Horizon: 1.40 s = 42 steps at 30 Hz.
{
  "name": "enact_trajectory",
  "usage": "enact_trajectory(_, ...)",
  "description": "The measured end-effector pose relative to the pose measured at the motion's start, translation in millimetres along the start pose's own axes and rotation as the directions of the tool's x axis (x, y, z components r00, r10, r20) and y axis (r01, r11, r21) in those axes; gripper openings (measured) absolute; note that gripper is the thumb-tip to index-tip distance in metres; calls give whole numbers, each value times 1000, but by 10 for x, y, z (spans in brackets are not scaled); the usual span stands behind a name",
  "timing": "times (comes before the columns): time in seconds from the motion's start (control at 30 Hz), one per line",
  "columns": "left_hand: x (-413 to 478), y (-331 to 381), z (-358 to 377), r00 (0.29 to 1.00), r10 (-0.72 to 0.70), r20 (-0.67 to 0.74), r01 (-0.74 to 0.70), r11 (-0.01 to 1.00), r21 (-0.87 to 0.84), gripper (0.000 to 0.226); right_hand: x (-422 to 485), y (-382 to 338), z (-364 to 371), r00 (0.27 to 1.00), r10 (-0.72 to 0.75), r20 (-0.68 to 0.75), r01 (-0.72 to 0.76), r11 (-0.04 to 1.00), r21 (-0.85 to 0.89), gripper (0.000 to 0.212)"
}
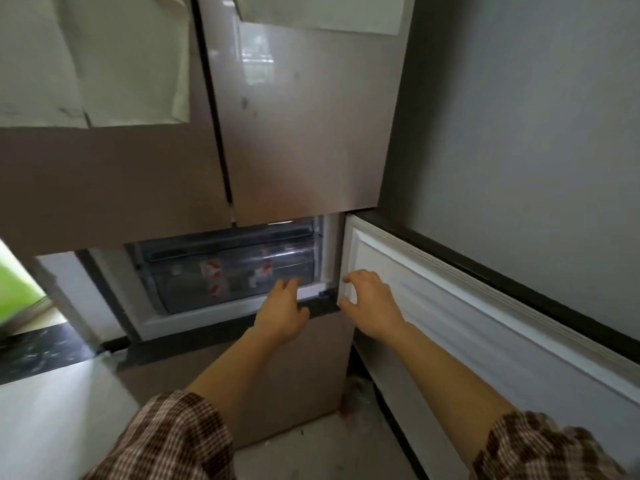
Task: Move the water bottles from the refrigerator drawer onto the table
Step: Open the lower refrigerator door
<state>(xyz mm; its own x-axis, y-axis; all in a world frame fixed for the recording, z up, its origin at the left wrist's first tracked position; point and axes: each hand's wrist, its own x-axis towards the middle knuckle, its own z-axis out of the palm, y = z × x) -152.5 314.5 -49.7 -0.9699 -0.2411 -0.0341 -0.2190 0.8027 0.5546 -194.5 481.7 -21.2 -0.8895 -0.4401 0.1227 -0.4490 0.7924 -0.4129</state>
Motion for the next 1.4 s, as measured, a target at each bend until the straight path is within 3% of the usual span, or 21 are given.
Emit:
enact_trajectory(0.2,486,-964,-225,956,-289,-49,273,940,-205,46,870,-456,861,983,3,185,-49,968,245,42)
enact_trajectory(0.3,832,-1395,-278,911,-410,-43,368,855,-364,31,1327,-611,1203,958,51,282,-163,907,389,31)
enact_trajectory(0.4,1189,-1770,-357,822,-569,27,455,628,-632,22,1779,-782,1537,923,153,353,-329,788,521,15)
enact_trajectory(0.47,1397,-1954,-432,772,-625,116,470,438,-766,23,2007,-880,1717,885,221,409,-436,699,567,24)
enact_trajectory(0.57,1522,-2068,-538,747,-626,223,420,184,-889,23,2243,-966,1896,830,327,452,-557,480,677,23)
enact_trajectory(0.67,1514,-2139,-566,775,-597,207,303,64,-951,24,2349,-1005,1980,749,381,541,-623,129,772,11)
enact_trajectory(0.77,1498,-2145,-549,803,-561,203,189,-85,-978,23,2337,-1000,2018,762,298,575,-515,-261,817,21)
enact_trajectory(0.83,1478,-2105,-544,806,-546,229,154,-179,-972,21,2300,-997,1991,784,230,577,-470,-388,793,22)
enact_trajectory(0.97,1370,-2045,-632,827,-469,309,130,-375,-918,18,2236,-1062,1881,788,189,586,-500,-358,788,10)
enact_trajectory(1.03,1313,-2040,-655,826,-457,331,134,-411,-902,17,2184,-1082,1825,786,193,588,-513,-327,794,7)
enact_trajectory(1.23,882,-1955,-456,831,-462,309,125,-386,-914,18,1689,-1044,1694,786,197,587,-539,-248,805,10)
enact_trajectory(1.4,402,-1627,-340,763,-590,265,121,-272,-955,37,1172,-989,1582,766,257,589,-551,-209,808,13)
